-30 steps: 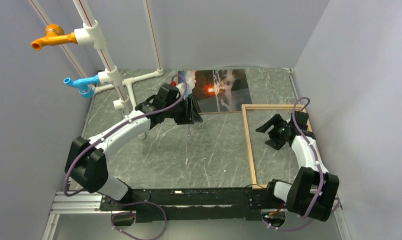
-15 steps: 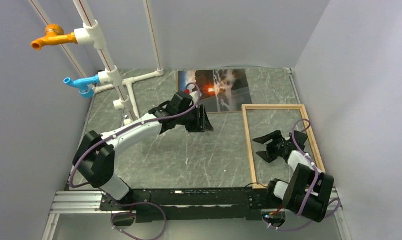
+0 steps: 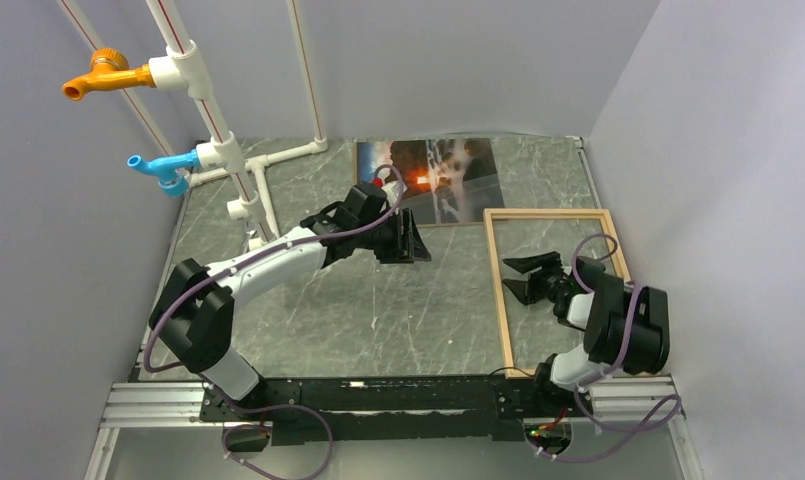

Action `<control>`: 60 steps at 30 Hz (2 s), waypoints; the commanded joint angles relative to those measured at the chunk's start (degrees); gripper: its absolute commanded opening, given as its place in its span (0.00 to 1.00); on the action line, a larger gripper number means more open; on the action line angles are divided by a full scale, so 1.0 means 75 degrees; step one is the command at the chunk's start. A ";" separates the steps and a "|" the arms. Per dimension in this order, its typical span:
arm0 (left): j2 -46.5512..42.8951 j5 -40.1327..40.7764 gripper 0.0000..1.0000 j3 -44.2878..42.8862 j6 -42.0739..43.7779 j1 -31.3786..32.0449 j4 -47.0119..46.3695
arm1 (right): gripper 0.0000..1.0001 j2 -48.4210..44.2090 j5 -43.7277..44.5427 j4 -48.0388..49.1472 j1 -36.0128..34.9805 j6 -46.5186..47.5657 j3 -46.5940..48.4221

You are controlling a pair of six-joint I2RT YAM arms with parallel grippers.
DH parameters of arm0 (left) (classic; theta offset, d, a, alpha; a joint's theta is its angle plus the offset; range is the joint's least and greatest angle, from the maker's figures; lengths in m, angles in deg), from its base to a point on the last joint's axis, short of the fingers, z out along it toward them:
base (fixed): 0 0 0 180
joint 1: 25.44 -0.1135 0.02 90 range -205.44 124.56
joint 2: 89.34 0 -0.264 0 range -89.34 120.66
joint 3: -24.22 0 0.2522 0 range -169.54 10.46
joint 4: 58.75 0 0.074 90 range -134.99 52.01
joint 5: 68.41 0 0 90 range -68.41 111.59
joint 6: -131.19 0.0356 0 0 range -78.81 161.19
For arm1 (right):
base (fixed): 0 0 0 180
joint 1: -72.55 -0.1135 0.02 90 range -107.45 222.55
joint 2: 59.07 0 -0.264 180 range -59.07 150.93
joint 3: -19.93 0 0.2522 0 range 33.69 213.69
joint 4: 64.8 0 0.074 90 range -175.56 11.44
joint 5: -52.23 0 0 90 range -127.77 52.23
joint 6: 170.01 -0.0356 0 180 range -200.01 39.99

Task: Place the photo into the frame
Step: Pick up the photo frame item at the center of the board.

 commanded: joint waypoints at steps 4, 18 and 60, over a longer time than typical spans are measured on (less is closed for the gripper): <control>-0.0001 -0.0084 0.55 -0.0391 0.0080 0.0047 -0.0057 | 0.43 0.1716 -0.0209 0.3503 -0.0359 -0.1269 -0.0284; -0.0324 0.0192 0.55 -0.0393 0.0217 0.0044 0.0331 | 0.08 -0.0429 -0.0033 0.0025 -0.0359 0.0474 0.0558; -0.0493 0.1425 0.60 -0.0475 0.0663 0.0054 0.2004 | 0.00 -0.3725 0.0166 -0.8680 -0.0576 0.4559 0.3811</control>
